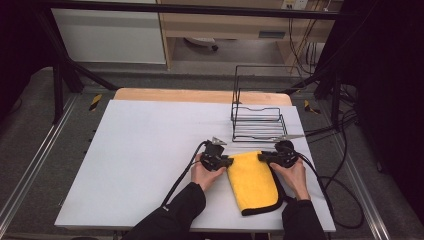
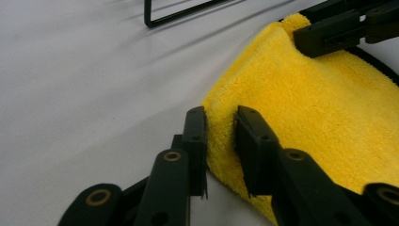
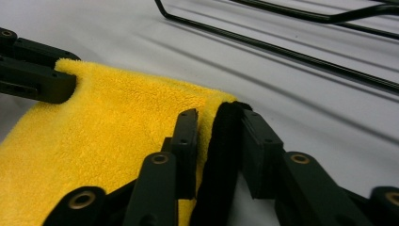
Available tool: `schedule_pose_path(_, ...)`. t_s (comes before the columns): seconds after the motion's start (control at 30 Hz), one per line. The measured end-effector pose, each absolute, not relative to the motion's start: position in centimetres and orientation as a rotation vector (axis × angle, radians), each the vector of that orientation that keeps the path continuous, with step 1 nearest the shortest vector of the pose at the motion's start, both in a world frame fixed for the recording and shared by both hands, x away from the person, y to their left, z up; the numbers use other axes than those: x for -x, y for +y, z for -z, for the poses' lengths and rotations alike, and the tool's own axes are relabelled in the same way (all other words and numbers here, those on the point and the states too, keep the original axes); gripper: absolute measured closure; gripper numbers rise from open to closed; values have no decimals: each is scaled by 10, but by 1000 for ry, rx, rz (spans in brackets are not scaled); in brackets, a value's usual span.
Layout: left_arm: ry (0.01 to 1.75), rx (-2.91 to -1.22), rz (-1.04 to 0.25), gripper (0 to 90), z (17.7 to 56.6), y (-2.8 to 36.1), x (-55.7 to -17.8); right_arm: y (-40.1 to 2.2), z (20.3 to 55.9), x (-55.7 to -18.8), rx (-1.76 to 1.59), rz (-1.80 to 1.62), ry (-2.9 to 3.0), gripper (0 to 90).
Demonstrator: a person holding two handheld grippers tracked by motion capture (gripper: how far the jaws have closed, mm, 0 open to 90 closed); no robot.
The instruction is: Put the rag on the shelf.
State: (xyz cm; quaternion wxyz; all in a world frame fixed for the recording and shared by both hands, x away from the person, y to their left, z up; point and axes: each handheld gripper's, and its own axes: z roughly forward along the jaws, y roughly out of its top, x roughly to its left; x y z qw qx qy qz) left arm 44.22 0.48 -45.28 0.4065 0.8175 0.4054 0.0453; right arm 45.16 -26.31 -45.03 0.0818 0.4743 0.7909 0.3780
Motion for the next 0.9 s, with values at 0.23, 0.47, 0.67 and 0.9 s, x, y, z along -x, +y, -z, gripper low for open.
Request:
schedule_pose_path(0.23, 1019, -2056, -98, 814, 452, 7, -443, -263, 450, -451, -1432, -1141, 2360, 785)
schedule_pose_path(0.47, 990, -1986, -93, 826, 446, 15, -439, -264, 443, -444, -1423, -1172, 2299, 795)
schedule_pose_path(0.67, 932, -1955, -143, 826, 433, 17, -432, -264, 430, -435, -1381, -1208, 2242, 796)
schedule_pose_path(0.9, 898, -1914, -147, 826, 421, 19, -426, -265, 414, -422, -1347, -1269, 2173, 798)
